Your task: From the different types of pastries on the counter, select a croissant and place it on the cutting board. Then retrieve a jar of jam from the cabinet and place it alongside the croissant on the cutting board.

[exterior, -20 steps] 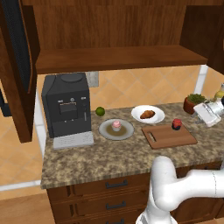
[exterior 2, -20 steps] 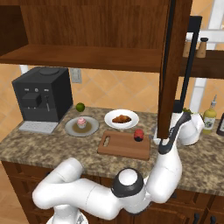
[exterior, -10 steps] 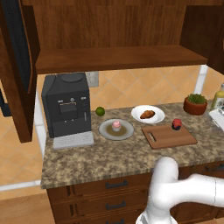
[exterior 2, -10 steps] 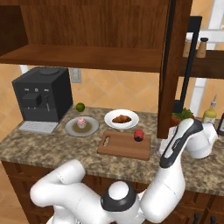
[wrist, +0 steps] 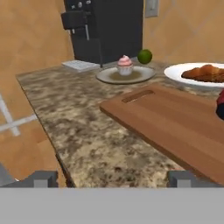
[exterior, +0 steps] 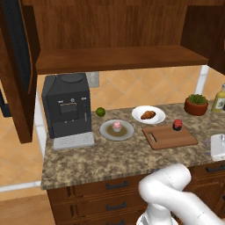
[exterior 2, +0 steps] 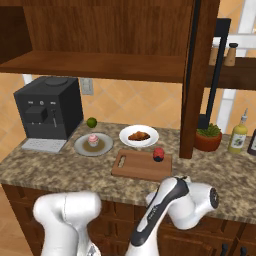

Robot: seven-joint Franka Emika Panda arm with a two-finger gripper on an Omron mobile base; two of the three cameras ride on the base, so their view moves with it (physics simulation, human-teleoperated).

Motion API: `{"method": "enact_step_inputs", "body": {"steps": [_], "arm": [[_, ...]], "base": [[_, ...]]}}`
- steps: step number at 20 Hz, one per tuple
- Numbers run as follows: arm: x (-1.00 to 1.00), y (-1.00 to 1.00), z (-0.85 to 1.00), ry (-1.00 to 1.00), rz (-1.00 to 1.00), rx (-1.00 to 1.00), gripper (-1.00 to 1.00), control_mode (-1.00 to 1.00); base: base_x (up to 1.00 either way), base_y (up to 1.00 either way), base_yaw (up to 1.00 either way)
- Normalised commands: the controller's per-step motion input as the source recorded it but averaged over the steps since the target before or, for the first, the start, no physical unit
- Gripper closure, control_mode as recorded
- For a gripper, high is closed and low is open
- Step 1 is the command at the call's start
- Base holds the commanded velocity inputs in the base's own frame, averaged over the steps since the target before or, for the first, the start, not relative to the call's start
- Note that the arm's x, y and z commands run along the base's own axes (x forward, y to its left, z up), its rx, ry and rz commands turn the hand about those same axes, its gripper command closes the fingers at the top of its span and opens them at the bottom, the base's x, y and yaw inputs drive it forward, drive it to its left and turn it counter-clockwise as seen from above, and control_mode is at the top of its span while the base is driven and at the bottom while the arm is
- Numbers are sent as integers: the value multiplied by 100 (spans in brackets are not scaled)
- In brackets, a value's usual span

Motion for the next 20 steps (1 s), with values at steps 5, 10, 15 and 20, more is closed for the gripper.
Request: {"method": "enact_step_inputs", "body": {"steps": [5,10,15,20], "arm": [[-65,90,81,37,-40,4,-100,-100],[-60,60,100,41,-31,0,-100,-100],[-23,31,100,29,-25,-17,-100,-100],[12,18,85,45,-9,0,-100,-100]], "base": [[0,0,0],[0,0,0],[0,0,0],[0,0,0]]}}
